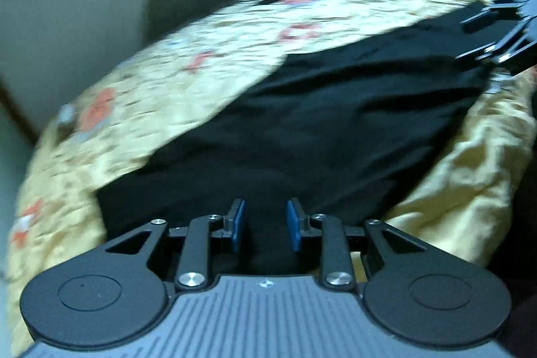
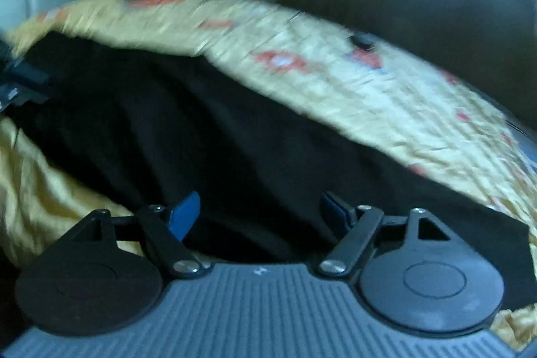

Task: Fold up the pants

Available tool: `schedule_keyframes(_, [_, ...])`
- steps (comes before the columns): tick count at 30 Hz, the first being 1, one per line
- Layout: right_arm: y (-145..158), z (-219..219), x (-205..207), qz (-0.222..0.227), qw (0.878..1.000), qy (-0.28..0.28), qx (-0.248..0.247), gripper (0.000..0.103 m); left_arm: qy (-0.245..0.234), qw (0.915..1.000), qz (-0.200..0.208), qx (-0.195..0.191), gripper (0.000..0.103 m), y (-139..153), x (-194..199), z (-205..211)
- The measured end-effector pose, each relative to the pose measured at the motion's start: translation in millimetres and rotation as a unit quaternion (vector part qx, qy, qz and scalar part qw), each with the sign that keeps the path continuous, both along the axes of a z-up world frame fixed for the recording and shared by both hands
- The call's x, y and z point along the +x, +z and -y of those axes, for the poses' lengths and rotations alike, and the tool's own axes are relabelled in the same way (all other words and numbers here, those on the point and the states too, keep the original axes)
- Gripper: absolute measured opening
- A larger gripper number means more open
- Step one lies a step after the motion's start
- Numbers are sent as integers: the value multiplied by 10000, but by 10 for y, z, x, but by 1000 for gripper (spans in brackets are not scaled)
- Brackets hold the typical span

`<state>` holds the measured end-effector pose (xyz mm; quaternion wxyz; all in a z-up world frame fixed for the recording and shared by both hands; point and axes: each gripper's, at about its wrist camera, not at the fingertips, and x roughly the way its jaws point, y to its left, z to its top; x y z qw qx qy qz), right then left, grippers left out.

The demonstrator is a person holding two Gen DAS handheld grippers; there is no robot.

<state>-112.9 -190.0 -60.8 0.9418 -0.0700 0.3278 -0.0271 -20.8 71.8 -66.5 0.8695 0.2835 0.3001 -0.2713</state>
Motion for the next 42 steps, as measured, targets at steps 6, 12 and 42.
schedule_keyframes(6, [3, -393, 304, -72, 9946, 816, 637, 77, 129, 9996, 144, 189, 26, -72, 31, -97])
schedule_keyframes(12, [-37, -595, 248, -334, 9917, 1203, 319, 77, 442, 9981, 437, 6, 27, 83, -21, -287])
schedule_keyframes(42, [-295, -441, 761, -444, 9928, 389, 1040, 84, 1636, 9852, 434, -272, 29, -109, 581, -354])
